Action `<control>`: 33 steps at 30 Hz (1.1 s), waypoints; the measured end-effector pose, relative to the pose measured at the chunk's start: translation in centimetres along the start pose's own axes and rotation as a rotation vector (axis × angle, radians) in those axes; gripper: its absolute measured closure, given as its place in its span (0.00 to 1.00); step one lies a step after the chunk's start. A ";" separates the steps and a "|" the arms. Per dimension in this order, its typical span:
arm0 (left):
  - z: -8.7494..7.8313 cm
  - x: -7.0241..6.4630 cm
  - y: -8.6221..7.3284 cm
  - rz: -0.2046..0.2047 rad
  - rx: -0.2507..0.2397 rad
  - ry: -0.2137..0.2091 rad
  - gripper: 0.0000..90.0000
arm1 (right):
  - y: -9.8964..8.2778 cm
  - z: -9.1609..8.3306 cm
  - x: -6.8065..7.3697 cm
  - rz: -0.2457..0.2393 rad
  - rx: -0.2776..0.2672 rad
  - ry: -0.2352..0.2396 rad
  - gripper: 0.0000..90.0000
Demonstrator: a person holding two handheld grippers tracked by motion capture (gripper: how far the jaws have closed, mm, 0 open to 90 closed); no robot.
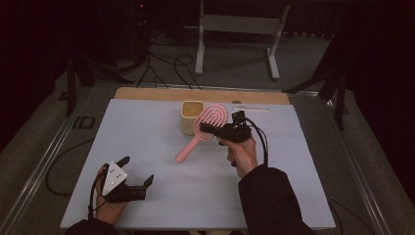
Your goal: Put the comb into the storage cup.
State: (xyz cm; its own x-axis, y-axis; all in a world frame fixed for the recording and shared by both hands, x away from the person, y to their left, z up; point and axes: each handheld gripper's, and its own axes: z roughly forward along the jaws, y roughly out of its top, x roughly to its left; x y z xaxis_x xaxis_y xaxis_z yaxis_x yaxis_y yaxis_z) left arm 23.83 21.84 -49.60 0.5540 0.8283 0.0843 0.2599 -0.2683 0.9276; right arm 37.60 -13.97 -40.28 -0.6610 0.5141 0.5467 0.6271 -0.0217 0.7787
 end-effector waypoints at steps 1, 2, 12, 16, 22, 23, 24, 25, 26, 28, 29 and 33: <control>0.0 0.0 0.0 0.000 0.000 0.000 0.00 | 0.1 0.0 0.0 0.004 0.000 0.000 0.71; 0.0 0.0 0.0 0.000 0.000 -0.001 0.00 | 0.1 0.0 0.0 0.005 0.001 0.000 0.71; 0.0 0.0 0.0 0.000 -0.001 -0.001 0.00 | 0.9 0.1 0.0 -0.001 0.004 -0.005 0.71; 0.0 0.0 0.0 -0.001 -0.004 -0.002 0.00 | 1.1 0.2 -0.1 0.015 0.011 0.002 0.71; 0.0 0.0 0.0 -0.001 -0.004 -0.002 0.00 | 1.6 0.2 -0.3 0.018 0.017 -0.001 0.71; 0.0 0.0 0.0 0.000 -0.003 -0.002 0.00 | 1.7 0.2 -0.3 0.020 0.017 -0.003 0.71; 0.0 0.0 0.0 0.000 -0.003 -0.002 0.00 | 1.7 0.2 -0.3 0.020 0.017 -0.003 0.71; -0.1 0.0 0.0 0.001 -0.005 -0.003 0.00 | 1.8 0.2 -0.3 0.017 0.017 -0.005 0.71; -0.1 0.0 0.0 0.001 -0.006 -0.003 0.00 | 2.0 0.2 -0.3 0.014 0.016 -0.009 0.71; -0.1 0.0 0.0 0.003 -0.003 -0.002 0.00 | 2.1 0.2 -0.2 0.011 0.020 -0.013 0.71; -0.1 -0.1 0.0 0.003 -0.004 -0.003 0.00 | 2.2 0.2 -0.2 0.005 0.021 -0.015 0.71; -0.1 -0.1 0.0 0.003 -0.005 -0.002 0.00 | 2.4 0.3 -0.1 -0.007 0.025 -0.018 0.71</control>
State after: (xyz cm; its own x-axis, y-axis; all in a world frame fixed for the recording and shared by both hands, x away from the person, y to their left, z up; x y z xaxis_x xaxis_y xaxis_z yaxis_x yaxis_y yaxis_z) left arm 23.76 21.80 -49.55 0.5564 0.8264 0.0865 0.2546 -0.2686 0.9290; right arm 39.26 -13.79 -38.55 -0.6579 0.5292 0.5359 0.6329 0.0028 0.7742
